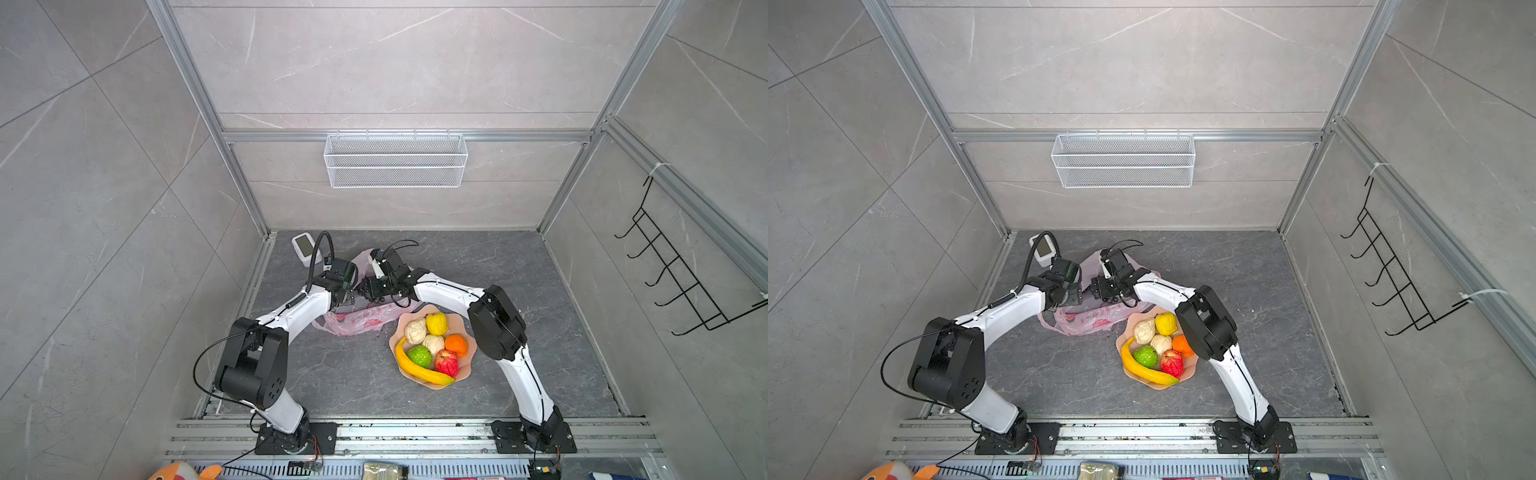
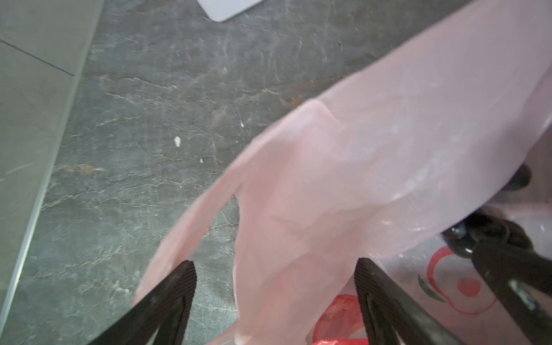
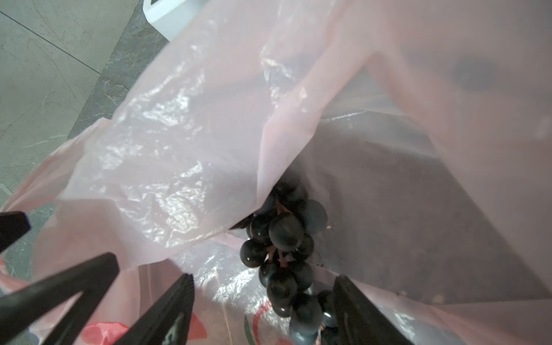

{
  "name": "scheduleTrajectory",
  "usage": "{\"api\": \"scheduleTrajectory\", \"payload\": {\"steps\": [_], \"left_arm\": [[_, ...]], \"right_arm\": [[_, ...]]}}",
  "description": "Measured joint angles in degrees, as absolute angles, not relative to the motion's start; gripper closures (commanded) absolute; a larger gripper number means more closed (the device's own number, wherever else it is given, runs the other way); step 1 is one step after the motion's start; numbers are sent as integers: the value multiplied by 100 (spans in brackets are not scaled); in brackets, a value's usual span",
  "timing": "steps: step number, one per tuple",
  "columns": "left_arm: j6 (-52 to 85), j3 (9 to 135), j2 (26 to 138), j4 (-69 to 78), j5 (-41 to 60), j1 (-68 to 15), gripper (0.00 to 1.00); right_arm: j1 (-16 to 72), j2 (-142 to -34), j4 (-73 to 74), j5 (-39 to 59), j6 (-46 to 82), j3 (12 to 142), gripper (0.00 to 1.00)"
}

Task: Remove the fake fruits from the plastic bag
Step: 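Move the right gripper over the grapes while the left gripper releases the bag, then close the right gripper on the dark grapes while the left gripper holds the bag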

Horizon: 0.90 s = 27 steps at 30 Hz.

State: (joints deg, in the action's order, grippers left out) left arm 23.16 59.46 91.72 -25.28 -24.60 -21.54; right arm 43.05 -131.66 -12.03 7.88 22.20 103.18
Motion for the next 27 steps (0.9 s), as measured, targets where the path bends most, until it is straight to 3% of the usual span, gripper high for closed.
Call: {"api": "scheduleTrajectory", "payload": {"steps": [6, 11, 15, 18, 23, 27], "left_arm": [[2185, 5599, 9024, -2515, -2233, -2248, 7], [2241, 5760, 9255, -2517, -2290, -2040, 19], [2259, 6066, 9657, -2515, -2344, -1885, 34], [2268, 6217, 9782, -2456, -2329, -1826, 51], [2346, 6316, 9771, -2235, -2158, -1756, 97], [2379, 6261, 9596, -2014, -1918, -1741, 100]], "right_arm": [[4305, -13080, -1164, 711, 2222, 10134, 25], [4305, -13056, -1066, 709, 2220, 10134, 24], [4303, -13056, -1044, 714, 2156, 10134, 21], [4303, -13056, -1041, 711, 2071, 10134, 17], [4303, -13093, -1048, 738, 1887, 10252, 16], [4305, -13096, -1041, 768, 1739, 10405, 15]]}}
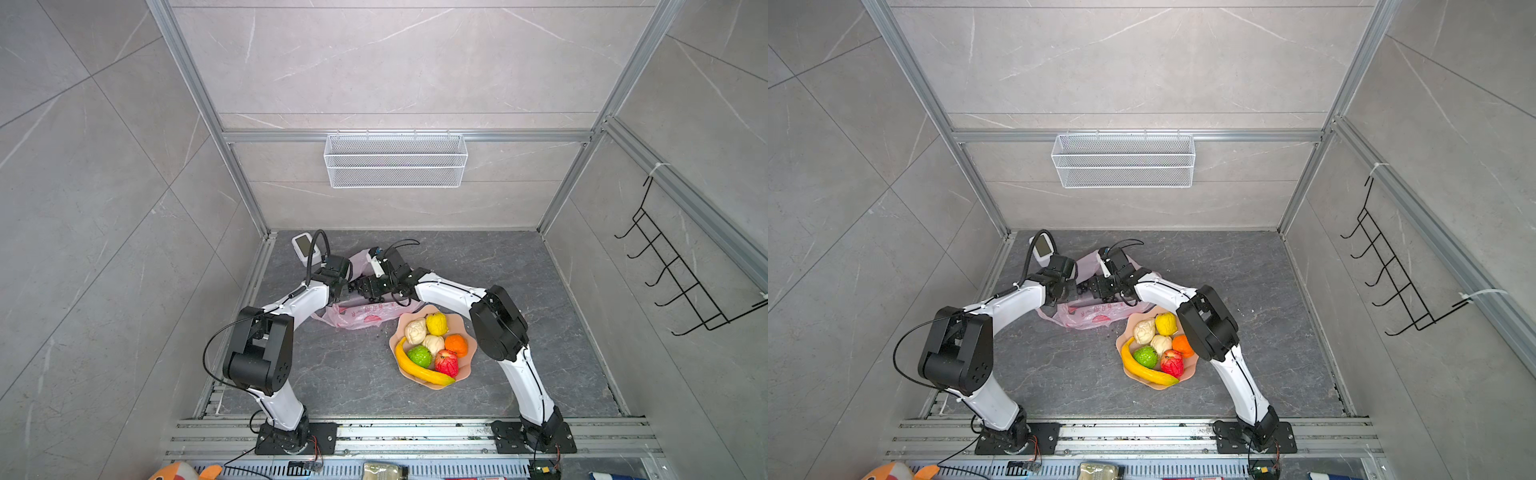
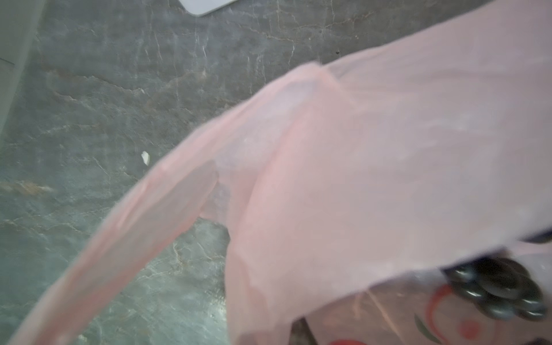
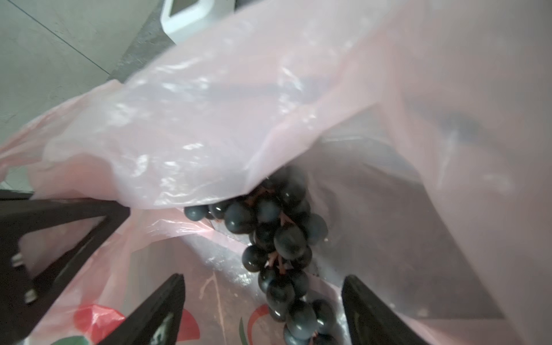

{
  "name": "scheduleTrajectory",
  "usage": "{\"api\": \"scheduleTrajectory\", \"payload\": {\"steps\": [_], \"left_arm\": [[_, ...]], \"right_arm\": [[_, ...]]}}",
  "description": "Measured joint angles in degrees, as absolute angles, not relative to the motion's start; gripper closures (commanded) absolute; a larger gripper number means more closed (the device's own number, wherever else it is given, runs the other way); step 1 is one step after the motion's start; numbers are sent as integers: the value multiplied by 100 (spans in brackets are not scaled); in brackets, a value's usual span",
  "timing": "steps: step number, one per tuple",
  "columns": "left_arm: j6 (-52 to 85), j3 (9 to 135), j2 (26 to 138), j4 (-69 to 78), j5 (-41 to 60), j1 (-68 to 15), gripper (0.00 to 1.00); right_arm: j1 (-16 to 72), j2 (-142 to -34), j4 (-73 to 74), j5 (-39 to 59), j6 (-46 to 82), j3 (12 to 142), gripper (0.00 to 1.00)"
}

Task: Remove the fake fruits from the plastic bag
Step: 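Close the right gripper on the dark grapes while the left gripper holds the bag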

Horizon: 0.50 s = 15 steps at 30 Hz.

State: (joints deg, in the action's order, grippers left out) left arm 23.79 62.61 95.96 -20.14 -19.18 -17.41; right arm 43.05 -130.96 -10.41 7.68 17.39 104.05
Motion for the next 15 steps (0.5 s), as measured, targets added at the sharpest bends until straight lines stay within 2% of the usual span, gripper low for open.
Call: {"api": "scheduleTrajectory", "payload": {"steps": [8, 15], "left_arm": [[2587, 5352, 8158, -1291, -1409, -1737, 100], [2873, 4753, 7719, -1096, -1179, -1737, 100]], "right_arm": [[4320, -13454, -1057, 947, 1382, 10927, 11], [4499, -13882, -1341, 770, 1052, 11491, 5]]}}
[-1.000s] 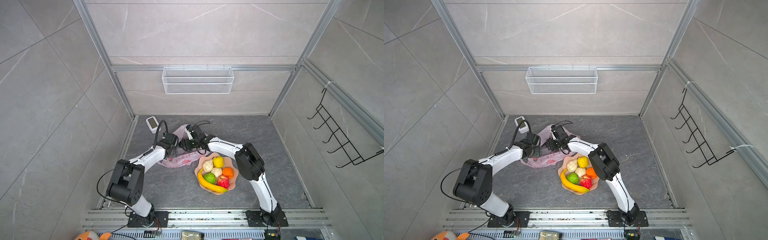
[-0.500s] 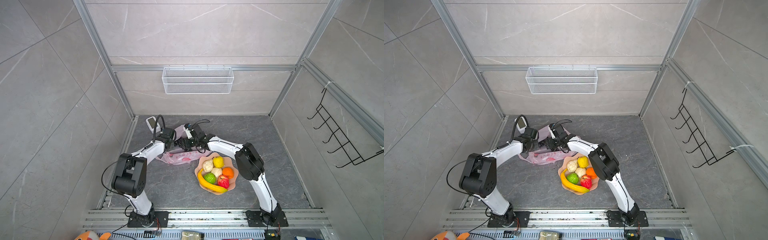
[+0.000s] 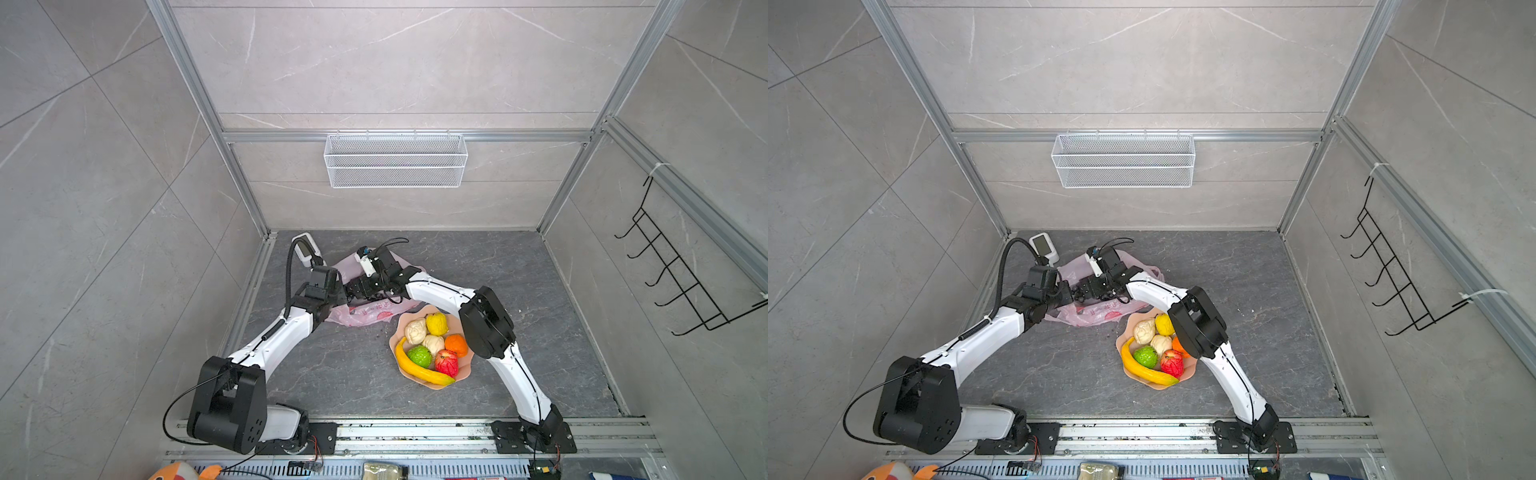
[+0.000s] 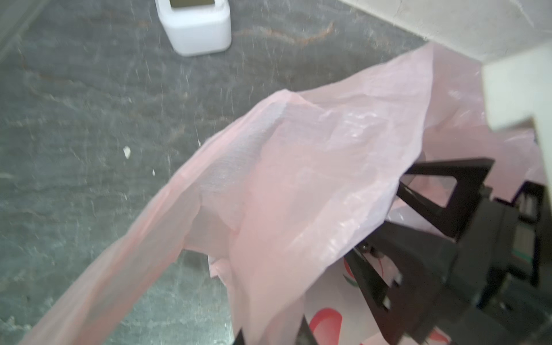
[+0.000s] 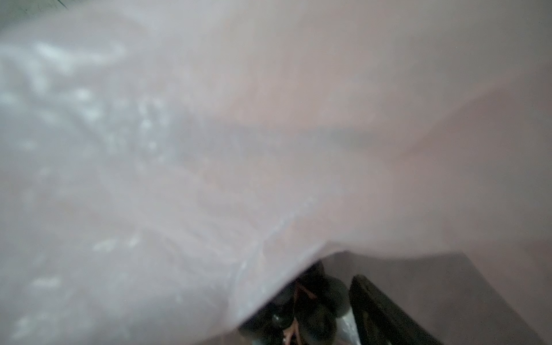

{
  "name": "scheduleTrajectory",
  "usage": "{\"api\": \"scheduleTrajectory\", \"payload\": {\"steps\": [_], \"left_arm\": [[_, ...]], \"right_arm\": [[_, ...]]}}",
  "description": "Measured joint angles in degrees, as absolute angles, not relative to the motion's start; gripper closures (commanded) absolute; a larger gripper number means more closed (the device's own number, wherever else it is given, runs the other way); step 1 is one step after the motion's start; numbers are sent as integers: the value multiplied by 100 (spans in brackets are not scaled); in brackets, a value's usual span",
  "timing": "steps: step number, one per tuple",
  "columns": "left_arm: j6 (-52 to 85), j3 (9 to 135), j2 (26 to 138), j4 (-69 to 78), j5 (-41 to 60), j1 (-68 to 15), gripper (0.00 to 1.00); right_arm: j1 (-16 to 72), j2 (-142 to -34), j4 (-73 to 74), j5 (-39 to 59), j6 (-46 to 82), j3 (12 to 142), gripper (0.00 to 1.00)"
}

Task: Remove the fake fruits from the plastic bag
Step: 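Close the right gripper on the dark grapes while the left gripper holds the bag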

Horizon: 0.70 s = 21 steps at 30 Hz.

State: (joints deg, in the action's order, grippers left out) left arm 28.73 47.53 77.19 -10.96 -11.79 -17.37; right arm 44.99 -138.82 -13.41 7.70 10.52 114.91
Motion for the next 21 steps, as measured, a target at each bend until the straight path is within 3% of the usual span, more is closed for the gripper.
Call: {"api": "scheduleTrajectory", "payload": {"steps": [2, 10, 21], "left_arm": [[2956, 4532, 7592, -1090, -1157, -1737, 100], [3267, 3844, 7164, -985, -963, -1645, 100], [3459, 3555, 6757, -843, -733, -1605, 100]], "right_arm": [[4598, -14003, -1435, 687, 934, 11675, 0], [4897, -14538, -1968, 395, 460, 12538, 0], [4976, -16077, -3846, 64, 145, 15509, 1]]}}
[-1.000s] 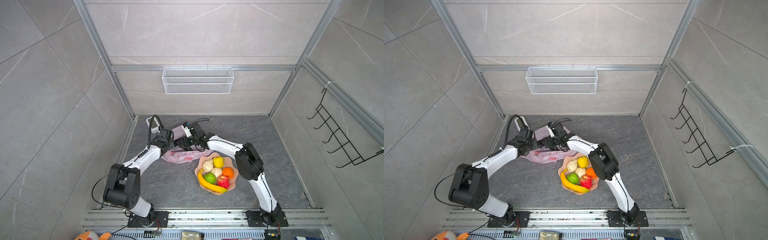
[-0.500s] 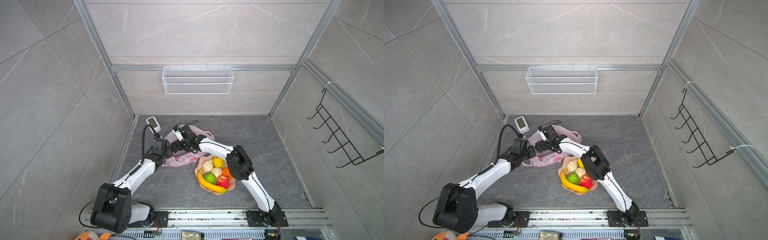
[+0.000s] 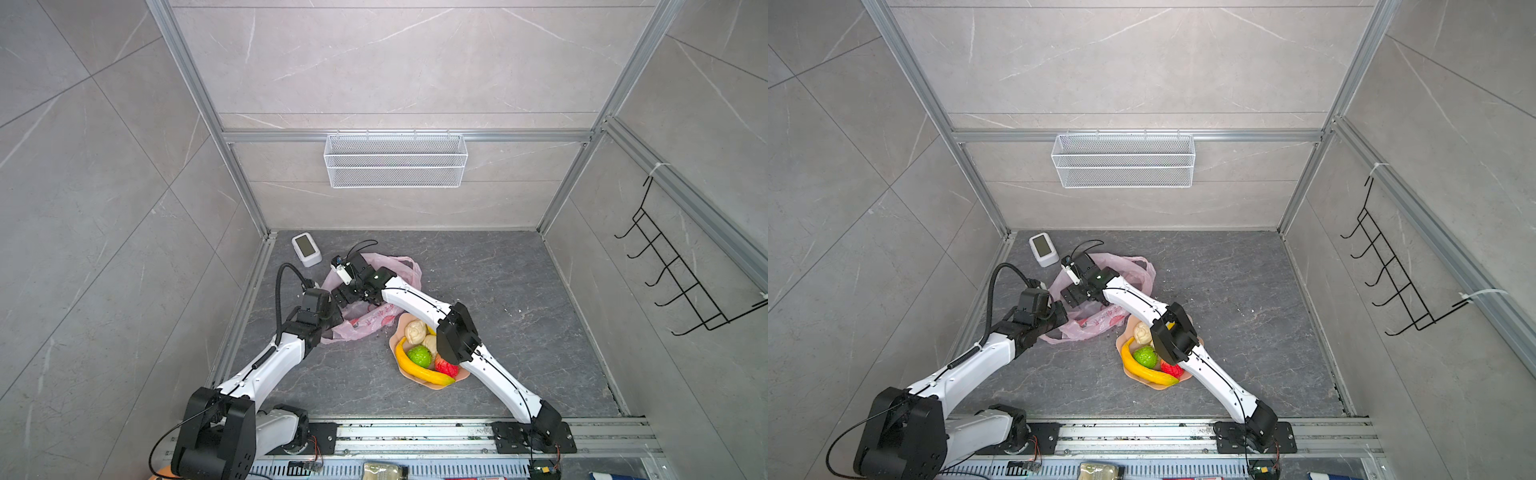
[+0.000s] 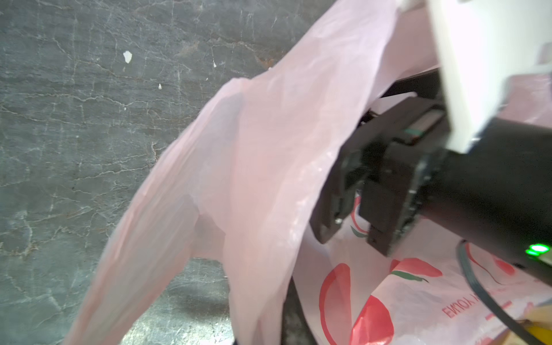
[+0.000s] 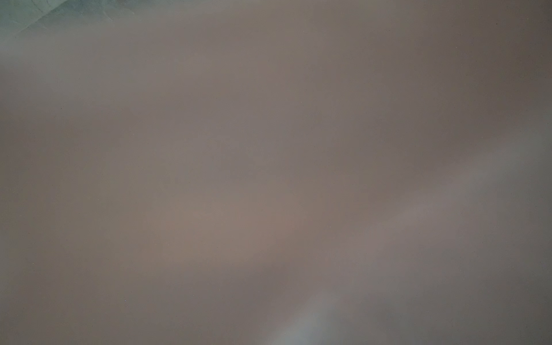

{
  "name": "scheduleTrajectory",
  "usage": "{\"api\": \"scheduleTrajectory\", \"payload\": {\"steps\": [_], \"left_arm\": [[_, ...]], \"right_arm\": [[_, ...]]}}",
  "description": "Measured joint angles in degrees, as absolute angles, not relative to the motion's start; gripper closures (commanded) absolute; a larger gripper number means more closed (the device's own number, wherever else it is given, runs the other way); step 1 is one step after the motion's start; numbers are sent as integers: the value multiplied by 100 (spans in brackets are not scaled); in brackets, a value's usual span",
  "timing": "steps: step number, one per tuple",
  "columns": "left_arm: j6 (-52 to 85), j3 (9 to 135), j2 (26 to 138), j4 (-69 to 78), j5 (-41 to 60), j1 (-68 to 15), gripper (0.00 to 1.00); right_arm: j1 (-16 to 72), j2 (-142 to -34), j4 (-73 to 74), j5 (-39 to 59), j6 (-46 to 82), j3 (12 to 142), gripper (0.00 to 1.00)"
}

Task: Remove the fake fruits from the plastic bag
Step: 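Close the right gripper on the dark grapes while the left gripper holds the bag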

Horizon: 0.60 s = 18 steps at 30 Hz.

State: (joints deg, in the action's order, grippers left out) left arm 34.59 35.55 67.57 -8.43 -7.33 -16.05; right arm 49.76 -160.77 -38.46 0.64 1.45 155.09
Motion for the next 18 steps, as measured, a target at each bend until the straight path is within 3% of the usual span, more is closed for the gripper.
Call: {"api": "scheduleTrajectory", "payload": {"steps": [3, 7, 11, 18], "left_arm": [[3481, 3553, 6705, -843, -733, -1570, 100], [3509, 3553, 6696, -851, -744, -1538, 100], [3522, 3553, 6700, -851, -760, -1498, 100], [3522, 3548, 6805, -854, -801, -1459, 100]], "right_arm": [[4995, -16107, -4121, -34, 148, 15589, 5], [4998, -16048, -4145, -117, 154, 15375, 19], [4998, -15646, -3868, -139, 189, 14562, 35], [4991, -14816, -3227, -148, 279, 13124, 49]]}}
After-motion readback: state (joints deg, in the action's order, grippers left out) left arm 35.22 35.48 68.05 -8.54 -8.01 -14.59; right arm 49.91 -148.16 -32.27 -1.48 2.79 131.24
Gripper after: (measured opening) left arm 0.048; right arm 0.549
